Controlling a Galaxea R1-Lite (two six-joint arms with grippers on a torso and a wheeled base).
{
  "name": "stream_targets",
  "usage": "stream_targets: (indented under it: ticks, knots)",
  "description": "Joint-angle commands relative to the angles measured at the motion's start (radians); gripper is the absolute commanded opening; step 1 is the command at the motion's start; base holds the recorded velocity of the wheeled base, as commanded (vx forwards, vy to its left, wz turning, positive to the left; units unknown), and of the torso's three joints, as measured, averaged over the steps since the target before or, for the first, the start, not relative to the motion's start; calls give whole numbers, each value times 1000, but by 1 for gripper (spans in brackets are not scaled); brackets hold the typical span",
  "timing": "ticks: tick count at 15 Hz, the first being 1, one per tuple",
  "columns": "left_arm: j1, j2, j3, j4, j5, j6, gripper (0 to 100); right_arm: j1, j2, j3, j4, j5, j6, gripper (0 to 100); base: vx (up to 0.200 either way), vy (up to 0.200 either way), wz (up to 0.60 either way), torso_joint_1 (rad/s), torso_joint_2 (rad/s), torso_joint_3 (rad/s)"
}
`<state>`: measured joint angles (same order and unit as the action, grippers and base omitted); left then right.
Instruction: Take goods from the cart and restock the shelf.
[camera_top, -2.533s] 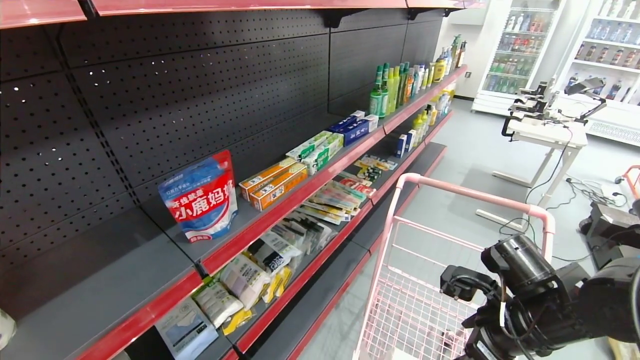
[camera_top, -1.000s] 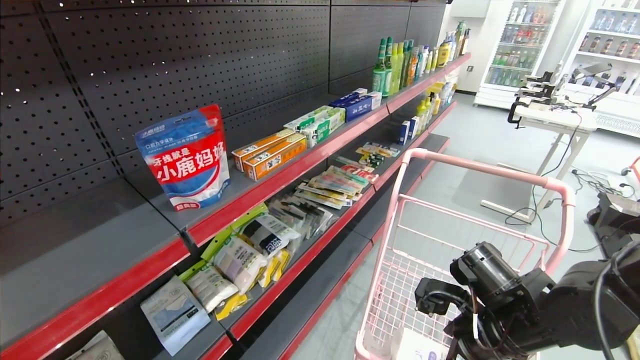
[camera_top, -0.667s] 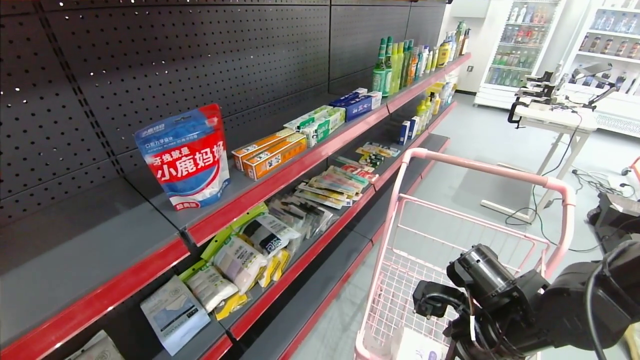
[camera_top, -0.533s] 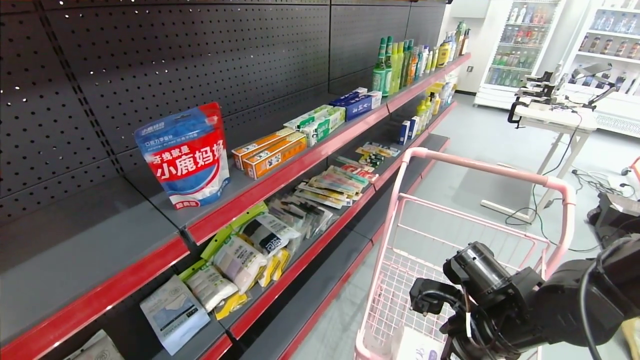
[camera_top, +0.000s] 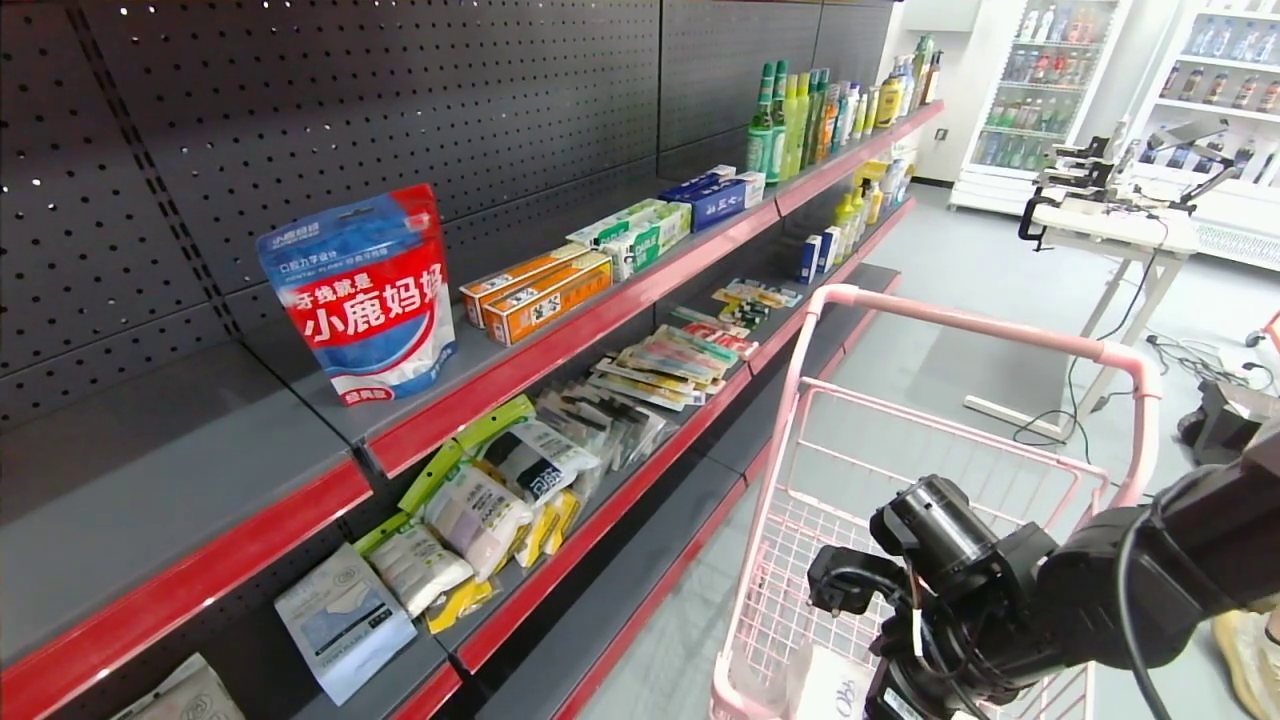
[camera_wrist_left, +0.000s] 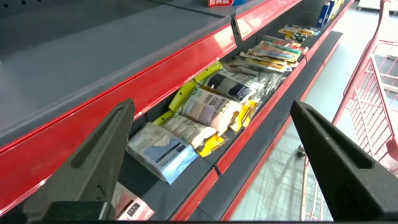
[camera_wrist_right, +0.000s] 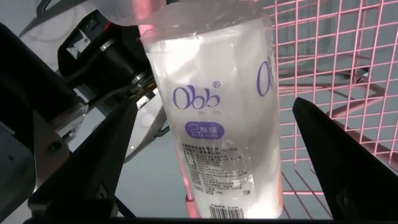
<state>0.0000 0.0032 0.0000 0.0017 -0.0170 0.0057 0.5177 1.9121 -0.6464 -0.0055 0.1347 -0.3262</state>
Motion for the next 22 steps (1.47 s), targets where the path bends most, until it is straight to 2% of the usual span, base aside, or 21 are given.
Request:
stream_targets:
  ticks: [1, 7, 13, 19, 22]
  knots:
    - [0, 1, 0, 0, 0, 0, 100, -1, 27, -2, -1, -3, -1, 100, 0, 0, 0, 0, 0, 0]
    - [0, 1, 0, 0, 0, 0, 100, -4, 116, -1, -93, -41, -2, 100, 0, 0, 0, 0, 0, 0]
    - [0, 1, 0, 0, 0, 0, 100, -67, 153, -22, -94, -86, -71, 100, 0, 0, 0, 0, 0, 0]
    - [0, 1, 0, 0, 0, 0, 100, -62, 222, -108, -94, -86, -132, 100, 0, 0, 0, 0, 0, 0]
    - [0, 1, 0, 0, 0, 0, 100, -54, 257, -110, -94, -81, -136, 100, 0, 0, 0, 0, 0, 0]
